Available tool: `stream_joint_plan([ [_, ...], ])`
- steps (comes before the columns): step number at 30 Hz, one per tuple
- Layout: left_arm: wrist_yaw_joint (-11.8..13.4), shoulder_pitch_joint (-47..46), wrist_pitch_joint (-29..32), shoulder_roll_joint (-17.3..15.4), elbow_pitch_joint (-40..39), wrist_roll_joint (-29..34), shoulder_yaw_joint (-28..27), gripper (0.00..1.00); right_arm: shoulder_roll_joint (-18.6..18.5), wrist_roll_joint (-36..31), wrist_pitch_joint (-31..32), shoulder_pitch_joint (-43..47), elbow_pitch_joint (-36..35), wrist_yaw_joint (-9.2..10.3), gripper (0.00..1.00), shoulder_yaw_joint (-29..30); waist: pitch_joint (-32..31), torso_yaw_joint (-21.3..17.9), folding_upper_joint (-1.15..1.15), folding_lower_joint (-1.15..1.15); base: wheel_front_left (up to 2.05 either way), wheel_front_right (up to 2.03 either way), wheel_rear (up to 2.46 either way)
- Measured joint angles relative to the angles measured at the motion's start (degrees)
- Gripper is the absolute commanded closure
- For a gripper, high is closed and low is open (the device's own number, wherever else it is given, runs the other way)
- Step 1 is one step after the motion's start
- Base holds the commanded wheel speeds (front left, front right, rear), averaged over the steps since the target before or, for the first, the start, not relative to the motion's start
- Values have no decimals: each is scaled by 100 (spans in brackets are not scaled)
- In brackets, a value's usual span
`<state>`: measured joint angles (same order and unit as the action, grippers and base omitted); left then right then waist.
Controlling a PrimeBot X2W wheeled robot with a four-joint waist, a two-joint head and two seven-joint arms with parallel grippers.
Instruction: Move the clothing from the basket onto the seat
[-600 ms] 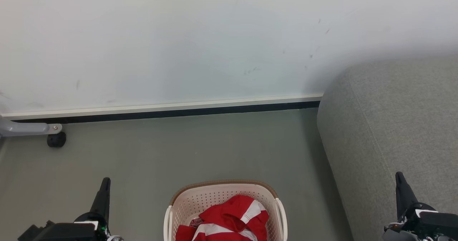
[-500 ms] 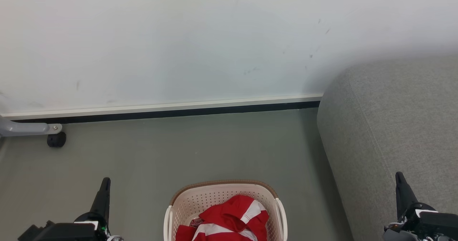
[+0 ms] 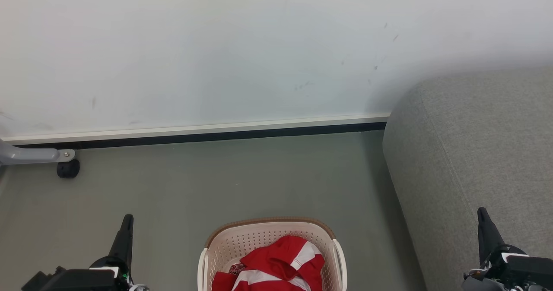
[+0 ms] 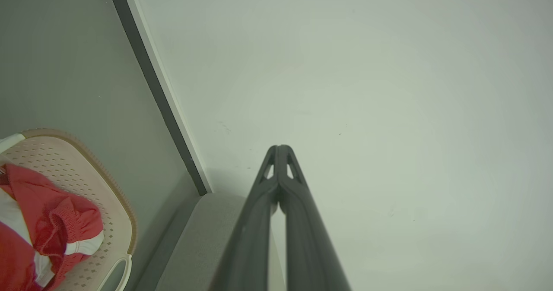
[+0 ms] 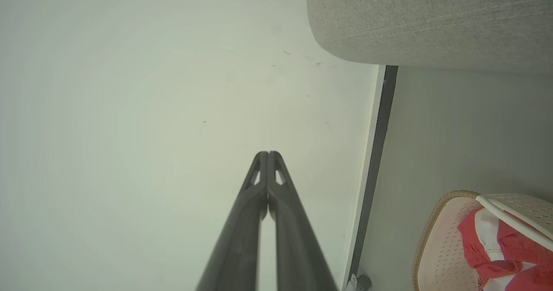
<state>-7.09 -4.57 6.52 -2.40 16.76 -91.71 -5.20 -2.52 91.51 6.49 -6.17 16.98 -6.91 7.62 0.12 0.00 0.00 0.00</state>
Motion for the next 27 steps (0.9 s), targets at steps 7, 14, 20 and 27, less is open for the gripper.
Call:
stream_joint_plan([
  [7, 0, 0, 0, 0, 0, 0, 0, 100, 0, 0, 0, 0, 0, 0, 100, 0, 0, 0, 0, 0, 0, 0, 0],
  [14, 0, 0, 0, 0, 0, 0, 0, 100, 0, 0, 0, 0, 0, 0, 100, 0, 0, 0, 0, 0, 0, 0, 0],
  [20, 0, 0, 0, 0, 0, 0, 0, 100, 0, 0, 0, 0, 0, 0, 100, 0, 0, 0, 0, 0, 0, 0, 0],
  [27, 0, 0, 0, 0, 0, 0, 0, 100, 0, 0, 0, 0, 0, 0, 100, 0, 0, 0, 0, 0, 0, 0, 0],
])
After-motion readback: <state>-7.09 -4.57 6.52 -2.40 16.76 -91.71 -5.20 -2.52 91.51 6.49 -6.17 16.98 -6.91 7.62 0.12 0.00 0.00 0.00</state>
